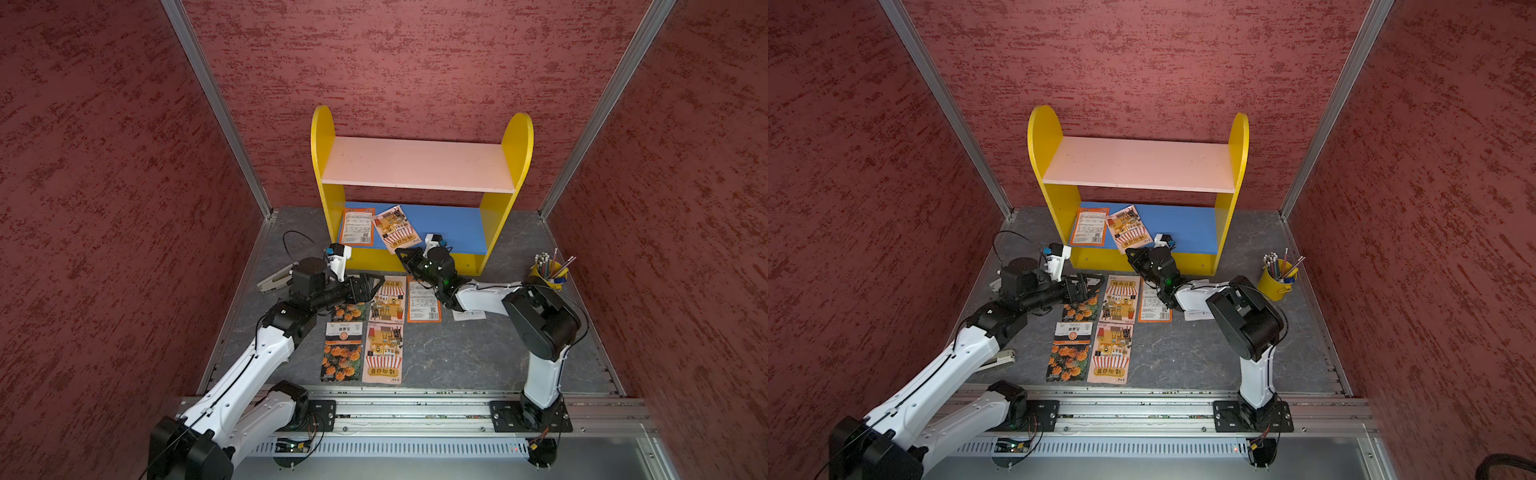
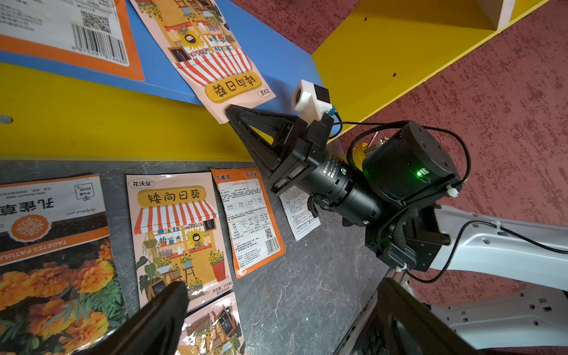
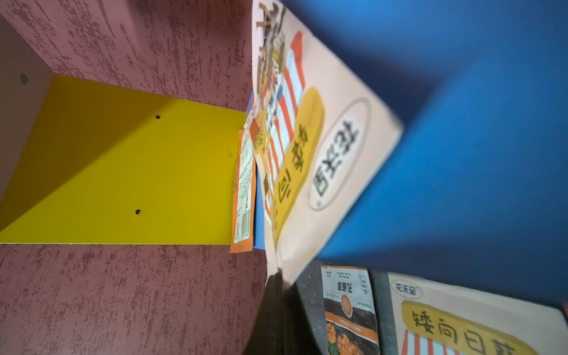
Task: Take the seed bag off the shelf
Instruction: Pick up the seed packet from the shelf.
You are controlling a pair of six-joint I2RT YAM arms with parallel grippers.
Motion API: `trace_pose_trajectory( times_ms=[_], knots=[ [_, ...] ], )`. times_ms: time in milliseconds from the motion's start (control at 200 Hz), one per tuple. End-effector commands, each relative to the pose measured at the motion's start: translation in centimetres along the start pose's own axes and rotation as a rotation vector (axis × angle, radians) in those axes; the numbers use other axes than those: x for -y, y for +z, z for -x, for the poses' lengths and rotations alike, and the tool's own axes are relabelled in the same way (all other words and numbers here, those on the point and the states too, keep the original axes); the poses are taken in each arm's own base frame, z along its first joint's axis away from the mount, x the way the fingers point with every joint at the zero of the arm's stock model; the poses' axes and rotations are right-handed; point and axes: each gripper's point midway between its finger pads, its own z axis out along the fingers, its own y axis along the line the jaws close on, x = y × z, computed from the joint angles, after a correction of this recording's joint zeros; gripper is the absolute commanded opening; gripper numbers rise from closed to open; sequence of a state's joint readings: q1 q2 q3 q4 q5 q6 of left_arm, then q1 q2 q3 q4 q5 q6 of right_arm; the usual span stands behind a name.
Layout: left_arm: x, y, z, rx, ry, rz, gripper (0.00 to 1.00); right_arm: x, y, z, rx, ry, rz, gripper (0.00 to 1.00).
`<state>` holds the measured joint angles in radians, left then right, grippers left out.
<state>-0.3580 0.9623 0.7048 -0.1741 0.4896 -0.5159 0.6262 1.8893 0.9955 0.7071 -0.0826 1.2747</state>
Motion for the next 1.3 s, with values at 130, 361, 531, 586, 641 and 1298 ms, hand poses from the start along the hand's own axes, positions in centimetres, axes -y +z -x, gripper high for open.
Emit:
trace_pose_trajectory(
  times_ms=[130, 361, 531, 586, 641, 1298],
  knots=[
    [1.4, 1.7, 2.8, 0.141, -0.056, -0.160, 1.00, -2.7, -3.2, 0.7, 0.036, -0.024, 0.106, 0.00],
    [1.5, 4.2, 4.6, 0.192, -0.085, -0.212, 1.00, -3.6, -6.0, -0.1, 0.015, -0.048, 0.162, 0.00],
    [1.2, 6.0, 5.6, 0.220, -0.091, -0.234, 1.00, -3.9, -7.4, -1.3, -0.005, -0.058, 0.194, 0.00],
    [1.0, 6.6, 5.9, 0.226, -0.101, -0.237, 1.00, -4.0, -7.7, -1.8, -0.015, -0.059, 0.203, 0.00],
    [0.9, 7.1, 6.1, 0.232, -0.105, -0.244, 1.00, -4.2, -8.0, -2.2, -0.023, -0.060, 0.211, 0.00],
    [0.2, 10.5, 7.3, 0.243, -0.180, -0.321, 0.50, -4.7, -9.3, -6.3, -0.089, -0.094, 0.240, 0.00]
  ],
)
